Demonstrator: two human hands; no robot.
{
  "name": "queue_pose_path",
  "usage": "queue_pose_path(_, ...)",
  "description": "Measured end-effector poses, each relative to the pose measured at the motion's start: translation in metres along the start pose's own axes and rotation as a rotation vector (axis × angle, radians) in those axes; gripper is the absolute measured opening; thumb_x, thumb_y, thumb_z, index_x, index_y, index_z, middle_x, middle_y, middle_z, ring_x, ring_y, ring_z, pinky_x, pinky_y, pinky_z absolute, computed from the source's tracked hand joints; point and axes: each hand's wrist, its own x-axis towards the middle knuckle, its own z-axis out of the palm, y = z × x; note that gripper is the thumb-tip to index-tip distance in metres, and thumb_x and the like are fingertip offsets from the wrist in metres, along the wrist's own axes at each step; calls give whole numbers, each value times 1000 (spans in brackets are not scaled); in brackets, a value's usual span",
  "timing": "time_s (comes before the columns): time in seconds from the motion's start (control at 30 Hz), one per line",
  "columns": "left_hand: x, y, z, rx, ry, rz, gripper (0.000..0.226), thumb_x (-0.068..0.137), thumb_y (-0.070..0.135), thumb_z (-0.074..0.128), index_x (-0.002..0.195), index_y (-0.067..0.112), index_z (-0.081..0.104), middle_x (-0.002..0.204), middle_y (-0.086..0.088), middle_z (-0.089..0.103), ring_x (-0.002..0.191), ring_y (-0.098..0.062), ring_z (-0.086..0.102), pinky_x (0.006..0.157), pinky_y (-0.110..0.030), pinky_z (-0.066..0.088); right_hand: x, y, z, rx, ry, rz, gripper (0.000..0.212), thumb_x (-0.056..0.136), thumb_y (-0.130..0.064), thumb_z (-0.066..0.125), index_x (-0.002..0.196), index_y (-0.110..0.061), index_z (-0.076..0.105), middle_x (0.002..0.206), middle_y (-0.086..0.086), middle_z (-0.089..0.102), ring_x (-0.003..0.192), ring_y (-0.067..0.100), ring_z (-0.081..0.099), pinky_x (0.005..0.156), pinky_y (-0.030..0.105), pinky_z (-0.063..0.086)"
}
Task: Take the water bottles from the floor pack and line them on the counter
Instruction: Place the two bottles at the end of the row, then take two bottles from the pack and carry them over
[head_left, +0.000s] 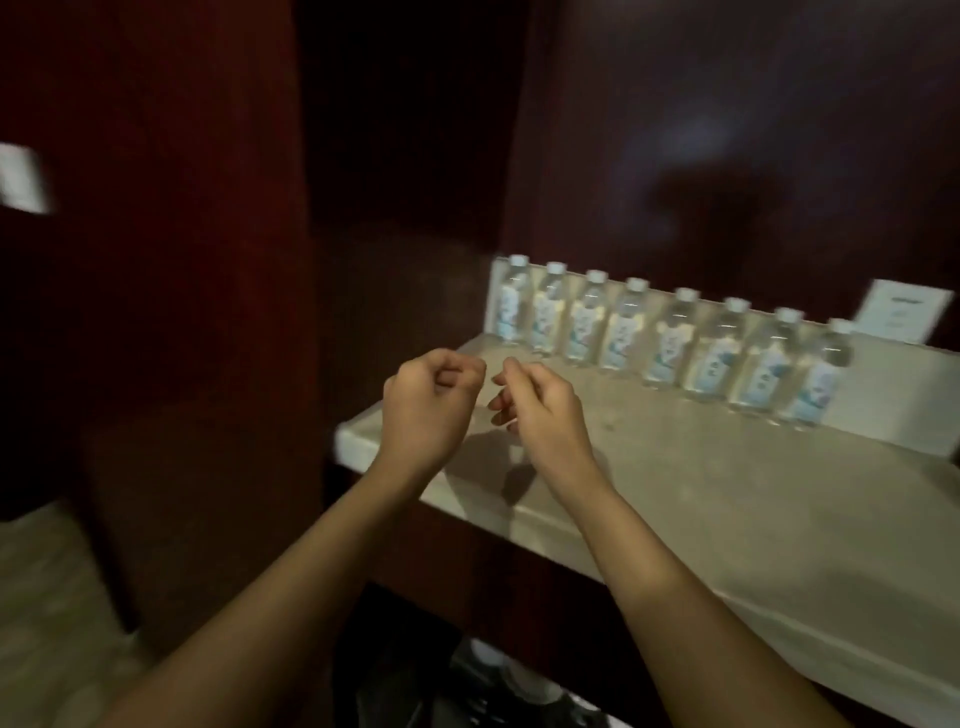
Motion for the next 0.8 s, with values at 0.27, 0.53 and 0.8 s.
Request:
queue_pose_path(0.27,-42,-82,-155,148,378,-106,24,99,33,58,81,23,72,70,9,69,66,2,62,58,-17,44,-35,-22,169,0,-373,-51,25,101,-37,48,87,-24,64,74,-4,66,69,8,64,64,21,48)
queue_pose_path(0.53,-86,-190,-287,221,650,-427,29,92,38,61,78,15,72,72,-5,72,75,-20,69,77,-39,54,-108,24,342,109,-837,102,27,102,-22,51,91,-1,63,73,8,61,65,15,59,56,16,45)
queue_pose_path(0.8,-99,-328,-367,98,669,-759,18,95,21,64,85,10,73,67,-3,69,61,-12,61,63,-25,47,-122,119,490,44,-1086,396,14,101,-15,51,93,-6,58,71,5,56,58,10,51,45,8,39)
